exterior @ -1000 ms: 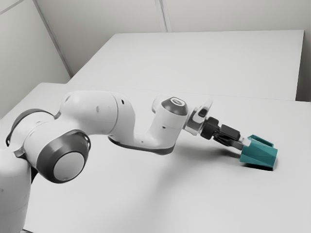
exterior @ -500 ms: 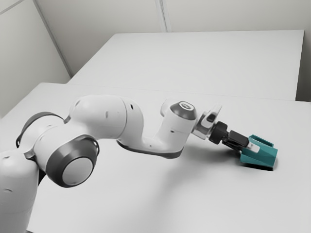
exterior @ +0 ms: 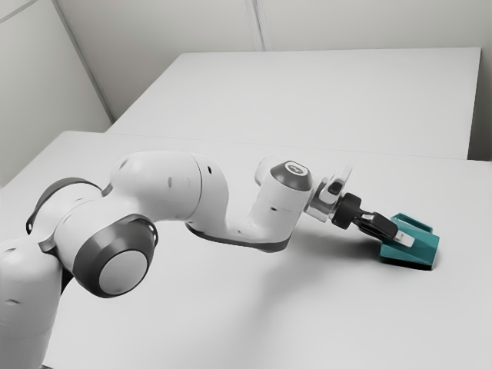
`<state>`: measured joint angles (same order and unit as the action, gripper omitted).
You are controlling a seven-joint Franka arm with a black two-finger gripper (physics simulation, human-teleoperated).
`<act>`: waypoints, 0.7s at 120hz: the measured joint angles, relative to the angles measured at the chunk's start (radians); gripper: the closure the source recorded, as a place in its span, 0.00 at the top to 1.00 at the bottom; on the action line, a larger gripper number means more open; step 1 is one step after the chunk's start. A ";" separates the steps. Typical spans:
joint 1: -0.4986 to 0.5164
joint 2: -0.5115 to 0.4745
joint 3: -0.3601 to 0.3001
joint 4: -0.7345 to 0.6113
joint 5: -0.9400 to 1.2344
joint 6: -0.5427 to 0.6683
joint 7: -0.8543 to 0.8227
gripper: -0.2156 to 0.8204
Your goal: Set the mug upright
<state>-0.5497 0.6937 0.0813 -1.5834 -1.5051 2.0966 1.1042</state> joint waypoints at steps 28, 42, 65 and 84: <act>-0.001 -0.002 0.001 0.000 0.000 0.000 0.003 0.08; -0.004 -0.011 0.002 0.000 0.002 0.002 0.005 0.06; -0.006 -0.065 0.007 -0.008 0.013 0.006 0.006 0.05; 0.021 -0.142 -0.001 -0.029 0.072 0.008 0.002 0.04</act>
<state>-0.5282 0.5516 0.0806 -1.6126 -1.4335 2.1049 1.1065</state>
